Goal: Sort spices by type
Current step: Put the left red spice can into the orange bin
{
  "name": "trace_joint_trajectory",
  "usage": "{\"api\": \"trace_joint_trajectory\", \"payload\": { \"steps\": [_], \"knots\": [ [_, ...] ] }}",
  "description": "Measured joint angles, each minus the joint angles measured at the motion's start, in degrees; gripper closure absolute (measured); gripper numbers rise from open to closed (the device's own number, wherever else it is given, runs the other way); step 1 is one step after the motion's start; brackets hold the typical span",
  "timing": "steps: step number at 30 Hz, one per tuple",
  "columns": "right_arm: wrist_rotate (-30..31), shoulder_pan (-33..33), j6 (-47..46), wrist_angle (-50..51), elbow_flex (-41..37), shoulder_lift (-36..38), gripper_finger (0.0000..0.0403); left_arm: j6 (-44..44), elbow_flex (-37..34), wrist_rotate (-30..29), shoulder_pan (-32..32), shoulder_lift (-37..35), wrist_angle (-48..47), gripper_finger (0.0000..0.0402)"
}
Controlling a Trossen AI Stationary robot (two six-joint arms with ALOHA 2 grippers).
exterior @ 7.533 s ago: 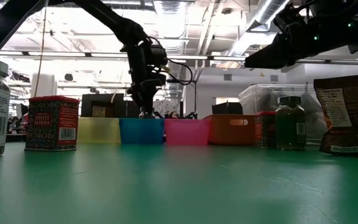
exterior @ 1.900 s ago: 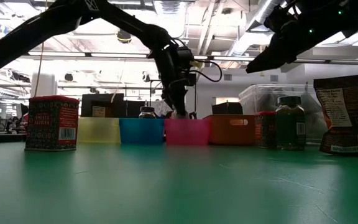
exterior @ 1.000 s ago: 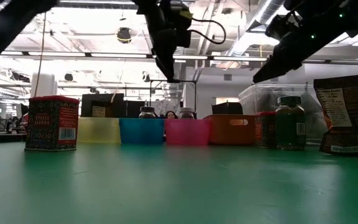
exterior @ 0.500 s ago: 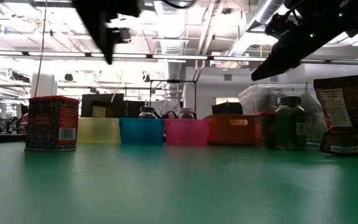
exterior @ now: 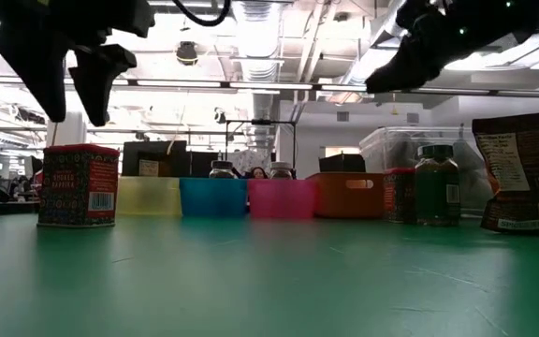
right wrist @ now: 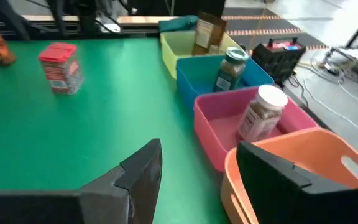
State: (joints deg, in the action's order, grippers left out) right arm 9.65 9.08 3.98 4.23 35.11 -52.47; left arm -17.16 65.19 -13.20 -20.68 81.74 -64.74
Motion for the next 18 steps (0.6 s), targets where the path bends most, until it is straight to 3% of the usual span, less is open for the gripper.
{"api": "trace_joint_trajectory", "payload": {
  "steps": [8,18],
  "knots": [
    [-0.02,-1.09,3.63,-0.22,0.29,-0.02,0.0168,-0.09,-3.77,2.65,1.69,0.0,0.54,0.0121],
    [0.0,-1.03,4.18,-0.53,0.29,-0.02,0.0168,6.33,-8.57,2.23,4.73,0.03,6.21,0.0122]
  ]
}}
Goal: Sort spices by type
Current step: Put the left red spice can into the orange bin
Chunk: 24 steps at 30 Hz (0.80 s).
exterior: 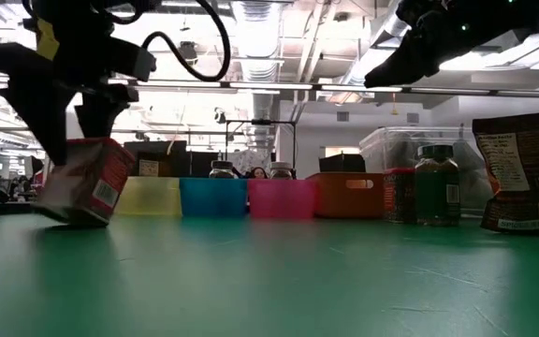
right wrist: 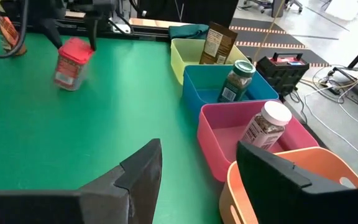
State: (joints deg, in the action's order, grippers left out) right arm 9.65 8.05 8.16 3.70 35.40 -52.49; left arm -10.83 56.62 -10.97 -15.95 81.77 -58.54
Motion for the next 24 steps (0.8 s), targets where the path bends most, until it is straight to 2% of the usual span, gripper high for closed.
{"api": "trace_joint_trajectory", "payload": {
  "steps": [6,13,17,24],
  "knots": [
    [0.0,-0.04,-0.2,-0.11,0.0,0.0,0.0168,0.27,0.0,2.89,1.11,0.02,3.22,0.0151],
    [-0.02,-0.04,-0.21,-0.31,0.0,0.0,0.0168,-1.24,0.0,3.66,0.47,0.01,6.17,0.0182],
    [0.0,-0.13,-0.5,-0.29,0.0,0.0,0.0168,-2.43,0.01,2.64,0.31,0.01,5.96,0.0182],
    [-0.02,-0.13,-0.63,-0.31,0.0,0.0,0.0168,-2.47,1.7,5.32,-0.29,0.01,4.9,0.0173]
  ]
}}
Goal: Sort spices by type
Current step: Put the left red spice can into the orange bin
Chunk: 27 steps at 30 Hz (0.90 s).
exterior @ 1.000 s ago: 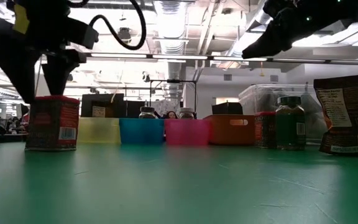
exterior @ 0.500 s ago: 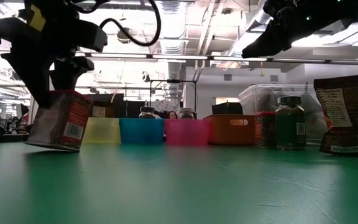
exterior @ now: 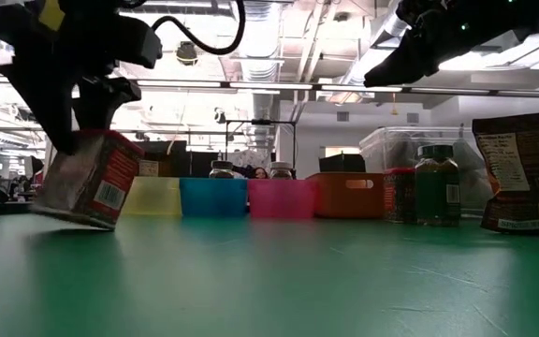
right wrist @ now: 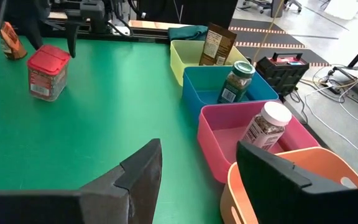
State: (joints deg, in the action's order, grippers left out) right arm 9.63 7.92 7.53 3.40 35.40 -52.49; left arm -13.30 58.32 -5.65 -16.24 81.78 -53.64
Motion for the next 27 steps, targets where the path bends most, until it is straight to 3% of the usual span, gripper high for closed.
{"api": "trace_joint_trajectory", "payload": {
  "steps": [12,18,27],
  "knots": [
    [0.0,0.0,-0.04,0.0,0.0,0.0,0.0168,-2.9,0.46,1.4,-0.25,-0.02,-2.2,0.0172],
    [0.0,0.0,-0.17,-0.05,0.0,0.01,0.0168,0.5,0.46,1.4,-0.25,-0.02,-3.98,0.0172],
    [0.0,-0.01,-0.15,-0.75,0.02,0.0,0.0168,0.15,-0.34,3.06,-0.23,-0.04,0.84,0.0172]
  ]
}}
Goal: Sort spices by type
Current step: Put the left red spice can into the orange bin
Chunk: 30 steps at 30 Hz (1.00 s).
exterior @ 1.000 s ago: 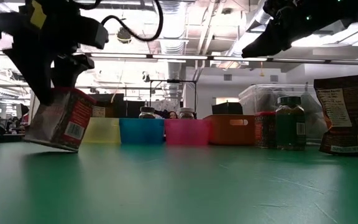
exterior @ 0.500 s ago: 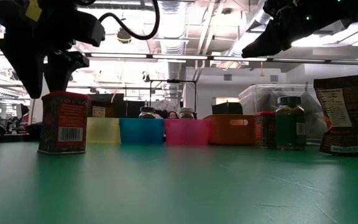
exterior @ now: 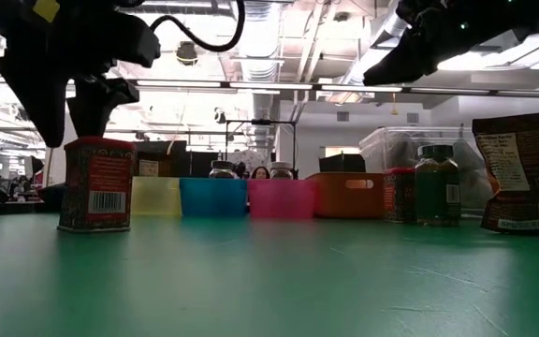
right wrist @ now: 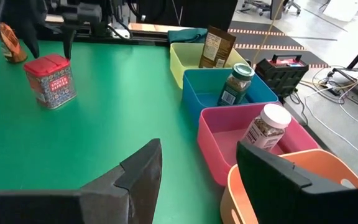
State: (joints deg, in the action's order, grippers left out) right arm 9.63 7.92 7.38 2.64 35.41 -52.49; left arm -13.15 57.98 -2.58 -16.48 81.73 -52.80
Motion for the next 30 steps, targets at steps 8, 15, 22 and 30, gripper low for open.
{"api": "trace_joint_trajectory", "payload": {
  "steps": [8,15,22,30],
  "knots": [
    [0.0,-0.08,0.02,-0.5,-0.02,0.0,0.0168,-1.51,-3.24,-1.79,0.01,0.0,7.75,0.0172],
    [-0.01,-0.1,0.17,-1.43,-0.02,0.0,0.0168,-0.91,-3.24,-4.49,0.01,2.5,14.97,0.0172],
    [-0.02,-0.45,0.17,-1.37,0.0,0.01,0.0168,2.83,-3.26,-8.09,0.4,11.79,22.73,0.0172],
    [-0.02,-0.52,0.17,-1.37,0.0,0.02,0.0168,2.86,-3.26,-8.66,3.27,15.78,34.21,0.0172]
  ]
}}
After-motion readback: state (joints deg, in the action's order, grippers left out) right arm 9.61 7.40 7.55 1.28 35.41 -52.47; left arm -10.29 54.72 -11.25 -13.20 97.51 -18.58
